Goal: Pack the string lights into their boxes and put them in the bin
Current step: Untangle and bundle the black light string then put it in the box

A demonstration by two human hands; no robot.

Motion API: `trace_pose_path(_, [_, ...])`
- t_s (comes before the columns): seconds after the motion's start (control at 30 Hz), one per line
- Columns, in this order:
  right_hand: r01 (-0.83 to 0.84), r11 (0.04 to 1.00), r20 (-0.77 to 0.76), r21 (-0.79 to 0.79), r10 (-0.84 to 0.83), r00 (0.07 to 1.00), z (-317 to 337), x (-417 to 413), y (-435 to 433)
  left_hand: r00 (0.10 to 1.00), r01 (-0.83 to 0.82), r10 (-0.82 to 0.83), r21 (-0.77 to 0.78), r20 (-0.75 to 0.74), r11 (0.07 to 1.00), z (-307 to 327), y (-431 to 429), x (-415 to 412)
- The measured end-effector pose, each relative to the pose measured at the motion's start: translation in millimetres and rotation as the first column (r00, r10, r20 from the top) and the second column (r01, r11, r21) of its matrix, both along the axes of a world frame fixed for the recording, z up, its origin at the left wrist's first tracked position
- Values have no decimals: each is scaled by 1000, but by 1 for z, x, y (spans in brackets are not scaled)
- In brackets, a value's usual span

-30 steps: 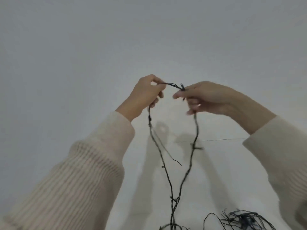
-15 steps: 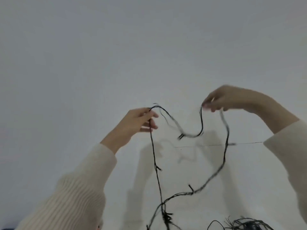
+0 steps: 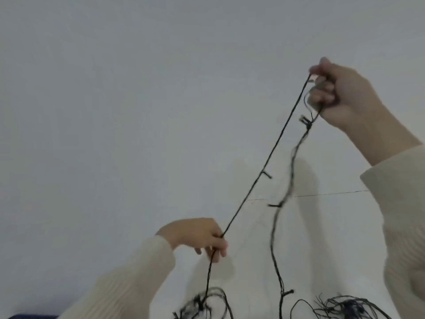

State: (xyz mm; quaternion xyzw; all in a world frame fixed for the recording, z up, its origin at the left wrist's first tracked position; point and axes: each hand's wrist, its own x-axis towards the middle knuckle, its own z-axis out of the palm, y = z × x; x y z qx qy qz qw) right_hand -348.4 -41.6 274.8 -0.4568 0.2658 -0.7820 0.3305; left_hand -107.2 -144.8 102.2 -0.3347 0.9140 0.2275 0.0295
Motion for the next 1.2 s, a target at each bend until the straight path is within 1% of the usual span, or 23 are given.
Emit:
trace_pose_path(0.03, [52,997,-112,50,-47,993,-4,-1,0,997,-54,55,26,-49,998,-3,-3,4])
trace_pose_path(0.07, [105,986,-288,131,-63,956,-10,-2,1,966,-118,129,61,-224,991,3,-5,6])
trace_pose_path(0.1, [158,961,-497,226,-26,867,-17,-2,3,861,-157,198,126,-468,980,16,-7,8])
trace_pose_path(0.17, [343,876,-861,339,142,488,-31,4,11,523,-137,284,250,-804,959,60,-2,8])
trace_pose_path(0.2, [453,837,-943,305,200,267,-35,7,13,452,-141,237,193,-860,971,82,4,5])
trace_pose_path(0.23, [531,814,-972,235,201,121,-38,12,14,491,-179,144,62,-859,982,102,12,1])
trace_pose_path(0.27, [550,817,-985,173,143,98,-40,18,13,596,-211,58,-87,-801,974,117,21,-5])
trace_pose_path(0.33, [420,899,-951,122,-16,310,-37,32,9,778,-154,-60,-283,-625,947,140,40,-20])
trace_pose_path(0.37, [294,943,-908,157,21,419,-36,39,8,805,-107,-93,-298,-585,949,148,47,-27])
trace_pose_path(0.47, [116,947,-820,299,193,540,-34,40,3,690,-102,-60,-179,-721,979,157,52,-33])
trace_pose_path(0.53, [93,948,-714,303,161,682,-29,30,4,575,-93,34,-24,-817,995,146,41,-26])
trace_pose_path(0.57, [62,956,-621,287,136,772,-26,24,6,581,-50,53,30,-812,998,131,36,-24])
trace_pose_path(0.63, [0,976,-412,218,92,907,-22,15,10,749,83,-8,82,-663,993,83,31,-25])
trace_pose_path(0.7, [5,991,-258,134,30,966,-21,9,8,927,186,-121,154,-356,970,28,36,-30])
trace_pose_path(0.77, [32,997,-217,76,-14,976,-26,8,4,967,178,-128,222,-221,959,-3,39,-34])
trace_pose_path(0.8, [61,996,-249,70,-42,968,-30,7,3,957,150,-89,209,-276,966,-3,36,-34])
trace_pose_path(0.83, [113,990,-331,83,-80,940,-35,7,3,911,80,2,182,-413,980,4,33,-34])
trace_pose_path(0.9, [267,955,-598,131,-139,790,-43,7,6,674,-40,176,202,-717,978,26,27,-30])
trace_pose_path(0.93, [318,938,-690,140,-138,710,-46,8,7,653,-64,182,186,-735,980,39,26,-30])
trace_pose_path(1.0, [326,939,-673,105,-175,719,-47,8,8,798,-79,97,56,-595,995,51,33,-31])
trace_pose_path(1.07, [324,945,-580,42,-241,778,-44,6,7,748,-115,114,41,-654,992,61,34,-30])
trace_pose_path(1.13, [378,924,-642,52,-259,722,-43,3,6,676,-157,178,96,-715,983,75,36,-27])
trace_pose_path(1.2, [477,879,-682,31,-330,652,-45,-2,3,717,-203,147,-3,-682,979,86,37,-25])
